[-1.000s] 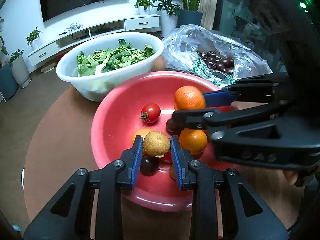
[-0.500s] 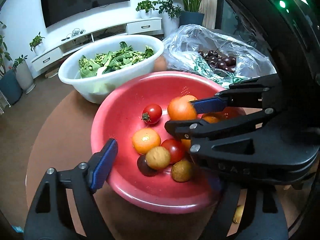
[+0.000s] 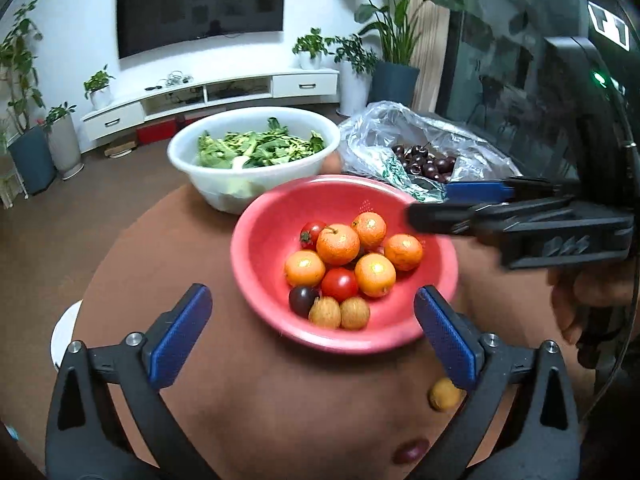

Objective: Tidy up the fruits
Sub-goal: 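Move both grippers back to the remaining pear and red grape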

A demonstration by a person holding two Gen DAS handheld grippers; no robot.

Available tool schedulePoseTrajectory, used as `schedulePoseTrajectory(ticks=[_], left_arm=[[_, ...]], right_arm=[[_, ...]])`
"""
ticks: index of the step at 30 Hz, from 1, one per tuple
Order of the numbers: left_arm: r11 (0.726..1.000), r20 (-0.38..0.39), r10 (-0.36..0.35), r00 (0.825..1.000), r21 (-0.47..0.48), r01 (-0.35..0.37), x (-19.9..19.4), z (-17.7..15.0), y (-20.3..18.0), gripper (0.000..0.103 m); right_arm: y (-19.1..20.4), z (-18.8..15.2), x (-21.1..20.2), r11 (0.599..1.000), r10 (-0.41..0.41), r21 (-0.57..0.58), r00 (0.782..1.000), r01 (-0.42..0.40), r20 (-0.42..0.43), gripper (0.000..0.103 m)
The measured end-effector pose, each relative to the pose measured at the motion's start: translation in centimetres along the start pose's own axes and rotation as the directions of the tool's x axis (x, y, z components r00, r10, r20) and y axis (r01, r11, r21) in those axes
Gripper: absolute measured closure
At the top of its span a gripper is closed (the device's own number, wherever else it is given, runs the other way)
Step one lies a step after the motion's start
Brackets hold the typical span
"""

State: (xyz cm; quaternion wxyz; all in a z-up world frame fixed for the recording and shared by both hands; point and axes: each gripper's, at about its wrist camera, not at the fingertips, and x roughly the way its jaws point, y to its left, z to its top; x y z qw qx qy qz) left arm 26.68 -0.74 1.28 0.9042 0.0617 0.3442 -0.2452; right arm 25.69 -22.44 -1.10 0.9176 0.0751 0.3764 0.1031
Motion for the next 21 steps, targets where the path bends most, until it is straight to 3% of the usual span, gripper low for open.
schedulePoseTrajectory(ticks=[6,12,21], left_arm=[[0.999,0.011,0.022,1.0,-0.042,-0.021,-3.8,-4.0,-0.8,0.0],[0.995,-0.038,0.071,0.997,-0.071,-0.074,-6.1,-9.4,-2.0,0.0],[0.996,-0.106,0.069,0.992,-0.04,-0.074,-7.3,-13.3,-4.4,0.0]], right_arm=[[0.0,-5.2,-4.4,0.999,-0.041,0.012,0.998,0.04,0.044,0.019],[1.6,-10.3,-4.1,0.995,-0.099,-0.024,0.995,0.098,-0.019,0.02],[3.4,-12.3,-1.2,0.996,-0.091,-0.007,0.988,0.091,-0.128,0.04]])
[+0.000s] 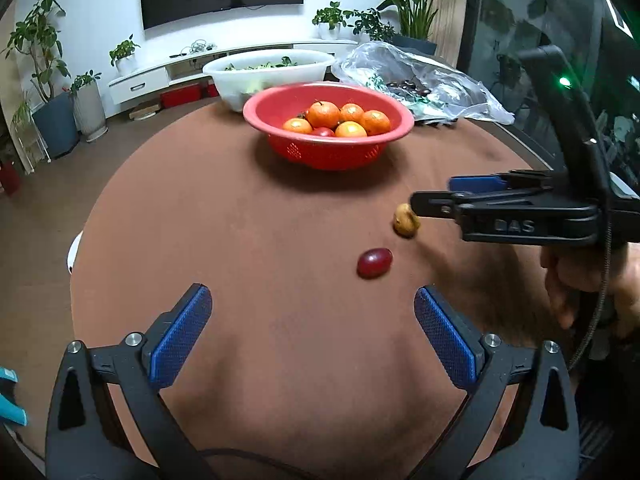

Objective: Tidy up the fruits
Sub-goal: 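Grasp the second small brown pear with the right gripper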

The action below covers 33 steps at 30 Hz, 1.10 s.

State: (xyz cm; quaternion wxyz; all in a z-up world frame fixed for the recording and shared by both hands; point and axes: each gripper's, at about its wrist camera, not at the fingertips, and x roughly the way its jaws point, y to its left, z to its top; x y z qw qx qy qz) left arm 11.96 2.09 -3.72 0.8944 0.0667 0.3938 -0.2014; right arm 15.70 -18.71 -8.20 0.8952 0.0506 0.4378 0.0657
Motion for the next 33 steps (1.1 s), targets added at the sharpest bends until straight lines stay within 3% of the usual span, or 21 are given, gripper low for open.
schedulePoseTrajectory(ticks=[14,20,24,28,33], left_arm=[[1.0,-0.009,0.006,1.0,-0.01,-0.006,0.2,0.3,0.4,0.0],[1.0,-0.016,0.01,1.0,-0.001,-0.01,0.6,0.8,0.3,0.0],[1.0,-0.032,0.004,0.999,0.029,-0.003,1.3,1.2,0.1,0.0],[0.993,-0.063,-0.035,0.997,0.107,0.041,2.6,2.1,-0.5,0.0],[0.965,-0.12,-0.123,0.985,0.218,0.147,4.8,3.7,-1.9,0.001]], right_arm=[[3.4,-0.1,2.7,0.996,-0.021,-0.086,0.994,0.012,-0.109,0.057],[3.8,0.0,2.2,0.994,0.005,-0.111,0.993,-0.018,-0.119,0.077],[3.4,-0.2,1.9,0.995,0.017,-0.096,0.993,-0.029,-0.119,0.077],[1.9,-0.1,0.9,0.998,0.039,-0.045,0.995,-0.044,-0.093,0.077],[-0.9,-0.8,-0.8,0.998,0.059,0.032,0.996,-0.057,-0.063,0.077]])
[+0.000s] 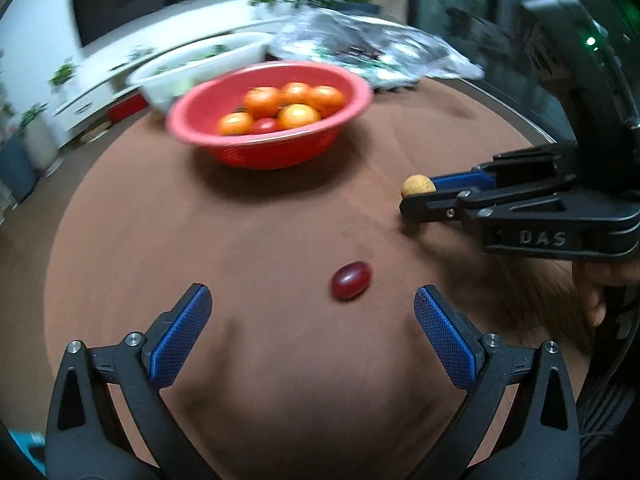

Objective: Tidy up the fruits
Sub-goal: 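Grasp the second small brown pear with the right gripper, then grasp the red grape with the left gripper while the right gripper holds the pear, then carry the red grape and pear over the red basin with both grippers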

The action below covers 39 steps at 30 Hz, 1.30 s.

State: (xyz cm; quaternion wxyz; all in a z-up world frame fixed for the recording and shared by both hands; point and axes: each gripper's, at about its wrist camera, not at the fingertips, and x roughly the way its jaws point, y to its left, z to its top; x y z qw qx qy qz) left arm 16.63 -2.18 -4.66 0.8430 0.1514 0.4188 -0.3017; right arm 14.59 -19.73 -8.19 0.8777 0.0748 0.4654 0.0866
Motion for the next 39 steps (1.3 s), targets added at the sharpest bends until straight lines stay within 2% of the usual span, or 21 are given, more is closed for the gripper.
schedulePoseTrajectory(ticks=[1,2,6,8,9,12,17,28,39], left_arm=[[1.0,-0.004,-0.026,1.0,0.012,0.026,0.4,0.3,-0.1,0.001],[0.998,-0.012,-0.061,0.998,0.024,0.062,0.8,0.6,-0.1,0.006],[0.993,-0.065,-0.096,0.993,0.064,0.1,2.5,1.2,-0.3,0.036],[0.99,-0.081,-0.103,0.991,0.088,0.11,3.1,1.4,-0.4,0.041],[0.989,-0.086,-0.11,0.99,0.092,0.118,3.3,1.4,-0.4,0.049],[0.986,-0.091,-0.116,0.989,0.111,0.126,3.8,1.5,-0.5,0.061],[0.984,-0.086,-0.135,0.987,0.105,0.143,3.7,1.4,-0.4,0.08],[0.984,-0.083,-0.118,0.99,0.127,0.128,3.0,0.8,-0.9,0.082],[0.992,0.029,-0.129,0.991,-0.002,0.129,-0.5,1.3,1.9,0.082]], right_arm=[[-0.4,-0.1,-0.2,1.0,0.003,0.013,1.0,-0.003,0.003,0.077],[-0.7,-0.3,-0.4,1.0,0.007,0.025,1.0,-0.007,0.006,0.077],[-1.8,-1.0,-0.9,0.998,0.021,0.051,1.0,-0.022,0.014,0.077],[-1.8,-1.1,-0.9,0.998,0.026,0.056,1.0,-0.027,0.017,0.077],[-2.0,-1.2,-0.9,0.998,0.03,0.06,0.999,-0.031,0.019,0.077],[-2.2,-1.3,-1.0,0.997,0.035,0.067,0.999,-0.036,0.022,0.077],[-2.2,-1.3,-1.2,0.997,0.037,0.072,0.999,-0.039,0.03,0.077],[-2.0,-1.3,-1.3,0.997,0.035,0.071,0.999,-0.038,0.037,0.077],[-2.1,-0.9,-2.4,0.995,0.04,0.083,0.997,-0.045,0.066,0.077]])
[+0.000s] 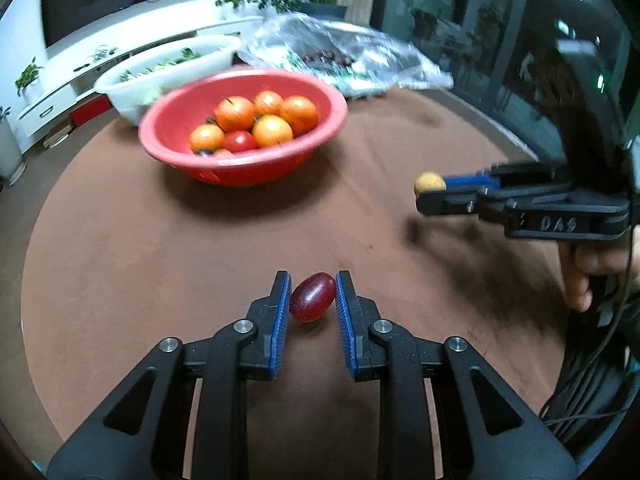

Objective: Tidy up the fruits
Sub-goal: 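Carry the red grape and pear over the red basin with both grippers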

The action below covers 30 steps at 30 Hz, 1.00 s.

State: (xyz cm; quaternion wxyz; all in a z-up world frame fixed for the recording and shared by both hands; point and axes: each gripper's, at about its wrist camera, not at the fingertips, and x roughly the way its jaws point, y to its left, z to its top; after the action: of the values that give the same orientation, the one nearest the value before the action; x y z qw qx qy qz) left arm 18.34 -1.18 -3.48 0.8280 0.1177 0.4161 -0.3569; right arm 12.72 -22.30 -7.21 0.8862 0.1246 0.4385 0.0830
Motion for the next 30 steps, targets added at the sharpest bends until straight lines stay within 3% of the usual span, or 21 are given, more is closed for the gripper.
schedulePoseTrajectory(ticks=[7,13,17,21,30], left_arm=[[0.997,0.114,0.022,0.993,-0.077,-0.013,-3.3,3.3,2.6,0.082],[0.988,0.201,0.072,0.977,-0.151,-0.042,-4.6,8.3,5.7,0.082],[0.981,0.196,0.106,0.975,-0.179,-0.07,-3.1,11.5,6.9,0.082],[0.981,0.155,0.125,0.98,-0.165,-0.099,-0.1,13.1,7.0,0.082],[0.979,0.11,0.146,0.983,-0.156,-0.128,4.6,12.7,6.8,0.082]], right_arm=[[-1.1,2.2,-1.5,1.0,-0.022,0.003,0.999,0.022,0.037,0.077],[-1.8,7.6,-3.9,0.998,-0.058,-0.002,0.99,0.059,0.131,0.077],[-0.4,11.7,-3.7,0.997,-0.049,-0.046,0.983,0.058,0.176,0.077],[1.1,14.6,-0.1,0.995,-0.039,-0.089,0.992,0.051,0.123,0.077],[2.1,15.0,6.7,0.988,-0.07,-0.134,0.997,0.072,0.018,0.077]])
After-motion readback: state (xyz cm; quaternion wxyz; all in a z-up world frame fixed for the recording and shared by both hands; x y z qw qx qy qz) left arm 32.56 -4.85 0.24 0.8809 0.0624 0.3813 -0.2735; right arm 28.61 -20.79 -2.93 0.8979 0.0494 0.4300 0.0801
